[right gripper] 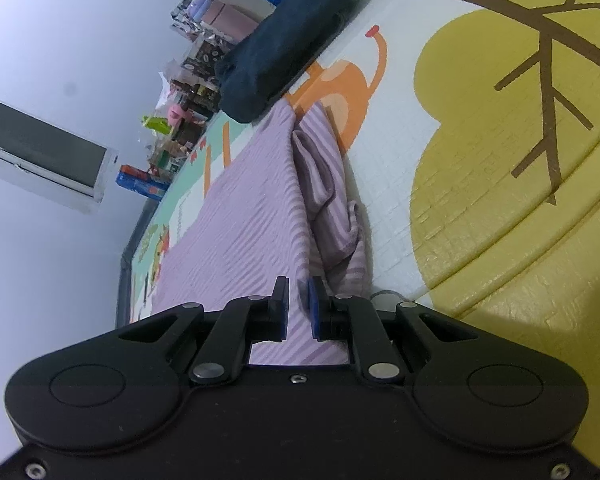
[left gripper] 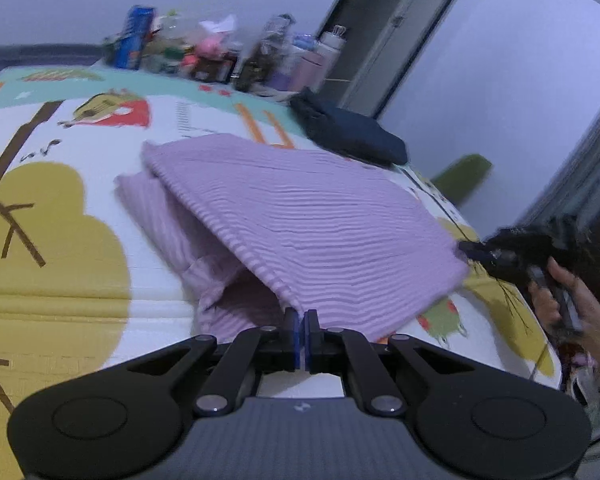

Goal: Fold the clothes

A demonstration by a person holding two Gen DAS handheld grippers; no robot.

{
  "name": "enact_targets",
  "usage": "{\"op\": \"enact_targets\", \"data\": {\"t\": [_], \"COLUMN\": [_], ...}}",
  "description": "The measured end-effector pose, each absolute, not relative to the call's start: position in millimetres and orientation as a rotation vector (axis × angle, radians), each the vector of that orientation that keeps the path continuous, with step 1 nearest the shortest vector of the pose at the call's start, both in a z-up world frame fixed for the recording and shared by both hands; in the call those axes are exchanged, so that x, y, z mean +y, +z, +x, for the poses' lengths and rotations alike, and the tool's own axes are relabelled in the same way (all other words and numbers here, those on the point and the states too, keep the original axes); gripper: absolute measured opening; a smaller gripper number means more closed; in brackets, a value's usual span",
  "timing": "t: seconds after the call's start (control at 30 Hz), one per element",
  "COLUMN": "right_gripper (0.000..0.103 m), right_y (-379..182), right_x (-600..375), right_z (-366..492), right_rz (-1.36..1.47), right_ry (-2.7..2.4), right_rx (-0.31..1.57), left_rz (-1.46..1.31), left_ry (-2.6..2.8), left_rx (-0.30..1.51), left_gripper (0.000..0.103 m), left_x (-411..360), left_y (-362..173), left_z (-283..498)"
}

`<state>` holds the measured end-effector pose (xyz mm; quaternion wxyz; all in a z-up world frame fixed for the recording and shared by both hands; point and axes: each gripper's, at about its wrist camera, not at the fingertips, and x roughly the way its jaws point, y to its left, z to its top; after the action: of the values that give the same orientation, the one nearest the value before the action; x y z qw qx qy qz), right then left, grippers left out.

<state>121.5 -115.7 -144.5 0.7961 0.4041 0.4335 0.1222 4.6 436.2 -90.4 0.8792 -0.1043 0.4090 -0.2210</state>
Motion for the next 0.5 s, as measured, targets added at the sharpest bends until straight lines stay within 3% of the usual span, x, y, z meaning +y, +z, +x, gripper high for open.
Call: {"op": "enact_targets", "data": {"t": [0.5], "right_gripper": [0.012], "right_y": [-141], "right_x": [-116], "right_z": [106], "right_rz": [0.816], "right_ry": [0.220], "right_rx": [0.955], "left_rz": [-0.075], "left_ry": [-0.462], "left_rx": [0.972], "left_gripper": [0.002], "left_x": [423], "left_y": [-109], "left_z": [-4]}}
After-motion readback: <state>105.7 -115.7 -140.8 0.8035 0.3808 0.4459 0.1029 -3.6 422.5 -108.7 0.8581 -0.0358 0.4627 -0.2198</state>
